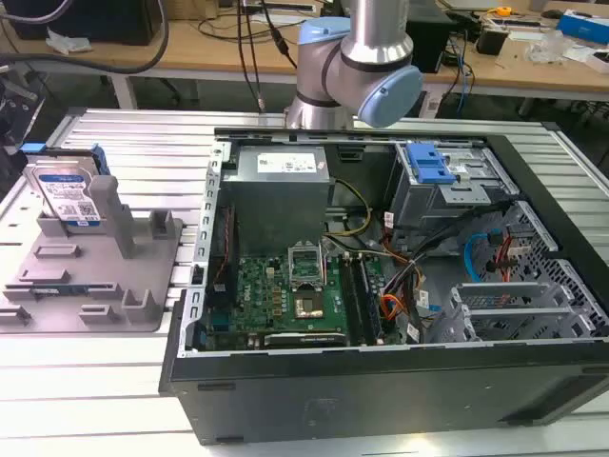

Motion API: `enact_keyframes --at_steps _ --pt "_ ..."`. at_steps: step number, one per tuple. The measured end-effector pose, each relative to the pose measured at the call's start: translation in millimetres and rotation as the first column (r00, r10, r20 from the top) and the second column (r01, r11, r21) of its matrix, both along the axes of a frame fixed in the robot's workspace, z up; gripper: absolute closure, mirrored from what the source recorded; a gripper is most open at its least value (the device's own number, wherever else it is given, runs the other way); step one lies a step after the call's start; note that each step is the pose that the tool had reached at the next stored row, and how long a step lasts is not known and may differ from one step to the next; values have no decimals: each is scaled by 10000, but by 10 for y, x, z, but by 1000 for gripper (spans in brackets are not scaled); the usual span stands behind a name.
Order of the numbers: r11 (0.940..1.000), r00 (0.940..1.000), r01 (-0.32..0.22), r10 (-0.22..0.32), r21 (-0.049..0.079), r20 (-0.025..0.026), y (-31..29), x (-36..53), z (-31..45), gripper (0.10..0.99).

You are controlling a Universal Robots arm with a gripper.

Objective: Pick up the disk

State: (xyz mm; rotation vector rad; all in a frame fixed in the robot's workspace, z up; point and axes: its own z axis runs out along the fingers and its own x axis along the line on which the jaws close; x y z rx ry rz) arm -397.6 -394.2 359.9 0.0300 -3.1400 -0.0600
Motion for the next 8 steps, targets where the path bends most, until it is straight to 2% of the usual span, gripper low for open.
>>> enact_keyframes --at_steps 8 --pt "10000 10000 -26 26 -3 1 0 0 -1 980"
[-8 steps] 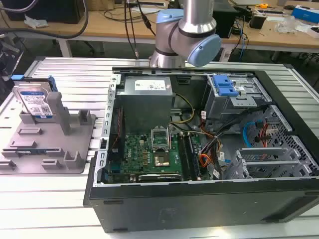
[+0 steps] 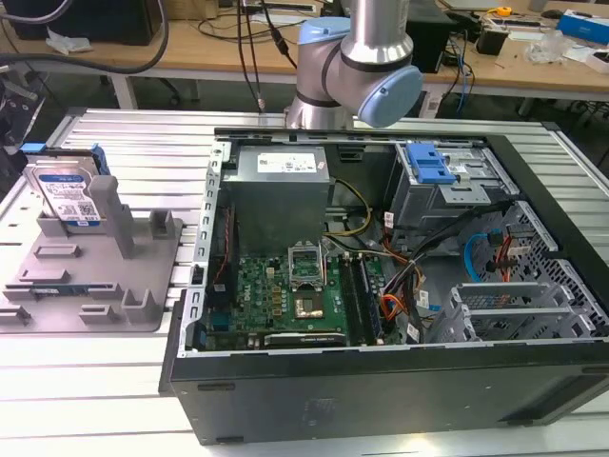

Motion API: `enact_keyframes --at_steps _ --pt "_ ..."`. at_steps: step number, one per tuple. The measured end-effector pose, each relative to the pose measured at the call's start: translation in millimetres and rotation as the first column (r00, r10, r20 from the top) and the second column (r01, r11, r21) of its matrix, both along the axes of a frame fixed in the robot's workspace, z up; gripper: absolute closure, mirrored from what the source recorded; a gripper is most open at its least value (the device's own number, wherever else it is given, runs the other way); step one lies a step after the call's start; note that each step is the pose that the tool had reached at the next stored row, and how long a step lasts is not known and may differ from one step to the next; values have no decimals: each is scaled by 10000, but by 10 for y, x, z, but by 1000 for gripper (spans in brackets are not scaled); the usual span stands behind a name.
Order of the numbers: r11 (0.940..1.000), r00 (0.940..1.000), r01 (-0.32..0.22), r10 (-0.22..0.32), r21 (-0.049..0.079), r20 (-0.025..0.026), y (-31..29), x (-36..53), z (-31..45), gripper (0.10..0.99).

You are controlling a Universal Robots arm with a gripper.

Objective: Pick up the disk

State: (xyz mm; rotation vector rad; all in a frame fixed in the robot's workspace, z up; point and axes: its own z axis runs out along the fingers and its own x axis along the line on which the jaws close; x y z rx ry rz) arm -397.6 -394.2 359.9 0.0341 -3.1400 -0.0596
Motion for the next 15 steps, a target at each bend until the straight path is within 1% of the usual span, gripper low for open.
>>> enact_keyframes --at_steps 3,4,5,6,7,8,10,11,12,13,14,15 --pt "9987 9987 -513 513 -5 -1 1 0 0 980" --pt "9976 9976 -694 694 -5 0 1 0 0 980" --pt "9946 9946 -1040 1040 -4 0 1 -1 -2 980" --pt "9903 9903 -1387 1387 -5 -1 1 0 -3 980" --pt "9821 9821 -1881 1881 -5 0 1 0 -5 980" --pt "9760 9760 -2176 2176 -5 0 1 0 -6 980" --pt "9663 9663 -2573 2573 -5 -1 1 0 -8 980" --pt "9593 9593 -2825 2825 -5 0 1 0 -9 980" --pt "9414 9414 -3373 3373 -5 -1 1 0 -12 980" --pt "9315 9315 -3638 3638 -5 -1 1 0 -14 980" --pt "9156 9156 -4022 4022 -4 -1 1 0 -17 980" --pt "9054 9054 -4245 4245 -5 -1 1 0 -19 980"
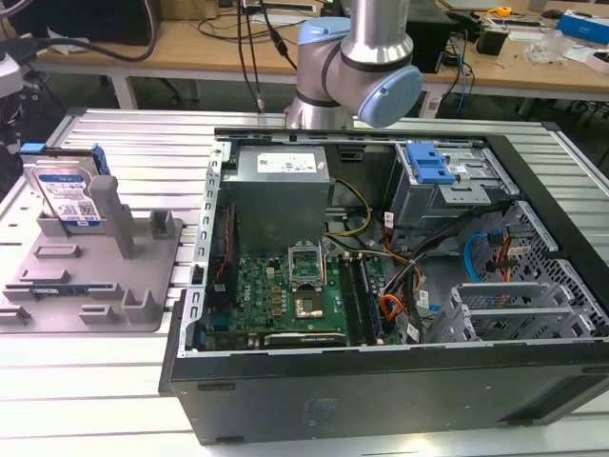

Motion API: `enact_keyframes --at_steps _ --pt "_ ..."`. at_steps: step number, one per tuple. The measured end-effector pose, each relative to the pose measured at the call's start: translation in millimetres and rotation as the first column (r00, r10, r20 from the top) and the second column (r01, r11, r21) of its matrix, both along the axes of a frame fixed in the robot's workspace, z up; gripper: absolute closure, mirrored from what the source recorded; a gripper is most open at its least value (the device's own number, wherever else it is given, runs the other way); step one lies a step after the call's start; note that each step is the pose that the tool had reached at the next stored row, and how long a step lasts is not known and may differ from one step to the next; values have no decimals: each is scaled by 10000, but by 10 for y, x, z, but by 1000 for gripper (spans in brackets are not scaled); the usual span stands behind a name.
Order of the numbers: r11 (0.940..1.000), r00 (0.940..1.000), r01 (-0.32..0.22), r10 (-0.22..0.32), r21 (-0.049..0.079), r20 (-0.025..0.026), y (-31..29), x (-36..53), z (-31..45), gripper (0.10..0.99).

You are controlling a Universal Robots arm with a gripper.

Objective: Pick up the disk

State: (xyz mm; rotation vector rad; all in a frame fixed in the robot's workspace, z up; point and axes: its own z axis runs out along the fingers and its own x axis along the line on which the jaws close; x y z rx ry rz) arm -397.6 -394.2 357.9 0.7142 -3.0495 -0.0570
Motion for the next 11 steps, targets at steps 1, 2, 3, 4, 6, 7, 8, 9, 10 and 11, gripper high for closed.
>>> enact_keyframes --at_steps 1,2,3,4,6,7,8,9,10,11 --pt "9998 9998 -174 174 0 0 0 0 -1 980" --pt "9982 9982 -594 594 0 1 0 0 -5 980" --pt "9959 9959 -909 909 0 0 0 0 -7 980" --pt "9930 9930 -1185 1185 0 0 0 0 -9 980" --pt "9849 9849 -1730 1730 0 1 0 0 -13 980" --pt "9754 9754 -2206 2206 0 1 0 0 -15 973" --pt "9711 9711 -2385 2385 1 1 0 0 -16 973" --pt "9668 9668 -2555 2555 0 0 0 0 -16 914" --pt "9614 9614 -2750 2750 0 1 0 0 -17 851" --pt "9557 9557 -2942 2942 0 1 0 0 -18 792"
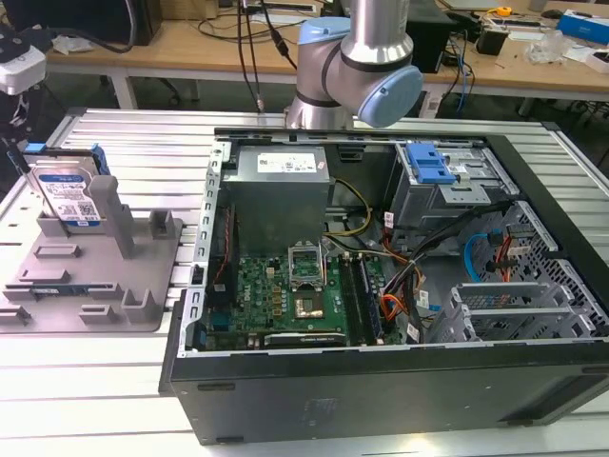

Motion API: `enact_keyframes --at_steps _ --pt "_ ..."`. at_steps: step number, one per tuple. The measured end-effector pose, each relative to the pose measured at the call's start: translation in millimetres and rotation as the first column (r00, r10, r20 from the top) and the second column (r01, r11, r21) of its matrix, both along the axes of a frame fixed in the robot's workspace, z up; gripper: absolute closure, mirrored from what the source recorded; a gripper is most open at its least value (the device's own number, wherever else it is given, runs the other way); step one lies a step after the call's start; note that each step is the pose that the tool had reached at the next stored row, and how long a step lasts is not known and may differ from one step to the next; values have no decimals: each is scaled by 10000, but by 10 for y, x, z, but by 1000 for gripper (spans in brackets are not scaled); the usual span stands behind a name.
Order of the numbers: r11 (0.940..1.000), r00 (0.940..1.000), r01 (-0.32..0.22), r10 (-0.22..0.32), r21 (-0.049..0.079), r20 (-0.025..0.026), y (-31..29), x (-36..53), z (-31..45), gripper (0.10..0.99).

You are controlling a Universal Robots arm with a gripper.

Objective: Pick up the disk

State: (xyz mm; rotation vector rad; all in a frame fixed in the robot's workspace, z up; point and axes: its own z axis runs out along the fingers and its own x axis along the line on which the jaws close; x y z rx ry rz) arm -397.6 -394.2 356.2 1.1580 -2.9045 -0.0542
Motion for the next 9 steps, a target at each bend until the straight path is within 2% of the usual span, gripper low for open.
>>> enact_keyframes --at_steps 3,4,5,9 --pt "9973 9973 -735 735 0 0 0 0 -3 612" --pt "9935 9935 -1136 1136 0 -1 0 0 -3 612" --pt "9907 9907 -1358 1358 -1 -1 0 0 -4 545" --pt "9768 9768 -2142 2142 -3 -1 0 0 -6 545"
